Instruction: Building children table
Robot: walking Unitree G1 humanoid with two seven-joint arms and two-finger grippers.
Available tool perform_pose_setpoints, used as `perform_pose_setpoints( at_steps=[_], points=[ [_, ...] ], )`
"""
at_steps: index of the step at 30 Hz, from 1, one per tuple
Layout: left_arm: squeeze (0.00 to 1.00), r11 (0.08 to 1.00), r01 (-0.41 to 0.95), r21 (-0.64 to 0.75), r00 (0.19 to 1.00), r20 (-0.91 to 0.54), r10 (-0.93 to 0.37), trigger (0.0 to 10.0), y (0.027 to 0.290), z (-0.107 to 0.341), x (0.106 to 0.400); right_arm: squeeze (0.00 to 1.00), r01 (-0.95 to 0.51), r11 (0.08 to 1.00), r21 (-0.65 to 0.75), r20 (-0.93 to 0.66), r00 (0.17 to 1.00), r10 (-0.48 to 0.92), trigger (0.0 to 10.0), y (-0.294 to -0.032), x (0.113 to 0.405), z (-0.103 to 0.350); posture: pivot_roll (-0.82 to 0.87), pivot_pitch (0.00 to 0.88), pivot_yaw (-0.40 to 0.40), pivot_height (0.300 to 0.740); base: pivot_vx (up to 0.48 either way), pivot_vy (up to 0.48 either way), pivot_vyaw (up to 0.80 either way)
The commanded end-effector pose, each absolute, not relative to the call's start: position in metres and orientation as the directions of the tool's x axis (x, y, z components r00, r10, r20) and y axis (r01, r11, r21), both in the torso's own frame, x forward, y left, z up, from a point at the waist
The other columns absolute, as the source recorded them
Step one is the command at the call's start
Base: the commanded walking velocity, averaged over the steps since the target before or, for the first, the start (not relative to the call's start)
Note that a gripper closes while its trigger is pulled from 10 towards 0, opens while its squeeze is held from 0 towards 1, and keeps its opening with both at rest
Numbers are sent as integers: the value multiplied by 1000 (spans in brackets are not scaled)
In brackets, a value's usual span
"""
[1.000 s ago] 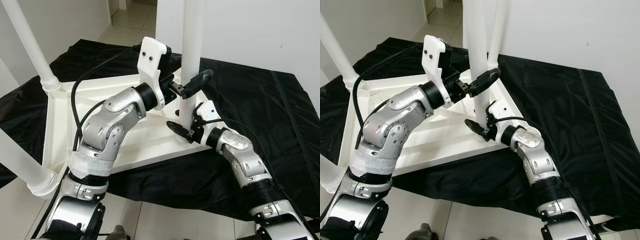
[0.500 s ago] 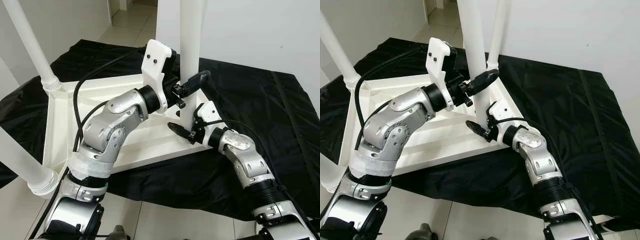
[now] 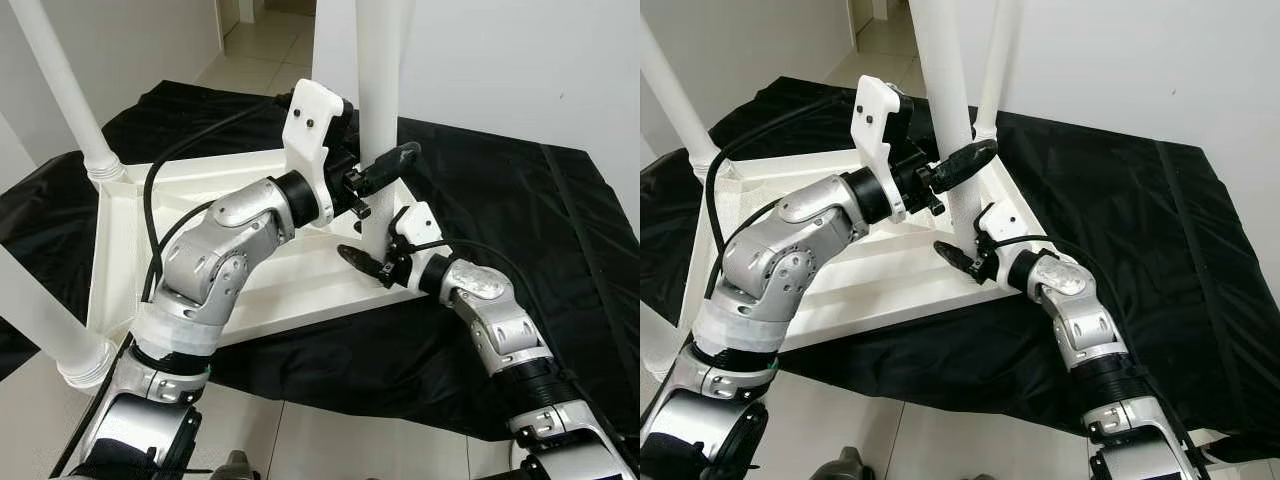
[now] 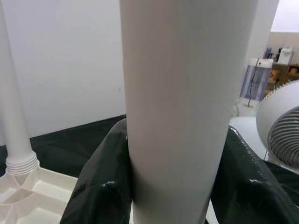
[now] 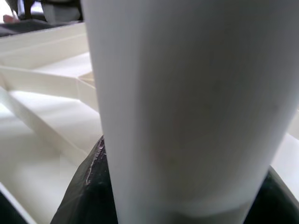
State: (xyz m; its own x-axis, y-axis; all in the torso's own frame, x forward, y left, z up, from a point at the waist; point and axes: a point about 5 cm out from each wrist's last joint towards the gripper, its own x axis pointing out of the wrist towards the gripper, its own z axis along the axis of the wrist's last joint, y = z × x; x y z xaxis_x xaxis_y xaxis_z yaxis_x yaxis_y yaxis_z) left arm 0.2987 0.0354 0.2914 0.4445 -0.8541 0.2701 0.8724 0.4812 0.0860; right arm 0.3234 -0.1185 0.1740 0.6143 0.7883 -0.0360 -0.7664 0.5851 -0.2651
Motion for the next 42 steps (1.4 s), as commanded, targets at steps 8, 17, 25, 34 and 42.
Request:
perform_pose_setpoints(
  at_steps=[8,17,25,34,42],
  points=[
    [0,535,844,35,514,237,-825,10000,32,299,305,1000,-739,630,-238,55,637,769,10000,-112,326,190,155,20,-42,740,0,0,0],
    [0,650,760,-1,627,269,-731,10000,32,317,316,1000,-646,733,-212,108,730,674,10000,-107,332,193,149,17,-54,740,0,0,0],
    [0,709,705,-3,680,288,-675,10000,28,323,317,0,-511,829,-225,135,827,546,10000,-97,340,192,165,4,-73,740,0,0,0],
    [0,723,691,-15,692,303,-655,10000,19,324,313,0,-381,901,-207,155,897,414,10000,-83,346,191,179,8,-75,740,0,0,0],
    [0,747,664,16,711,294,-638,10000,16,320,312,0,-307,936,-173,174,925,336,10000,-68,344,194,177,13,-69,740,0,0,0]
  ],
)
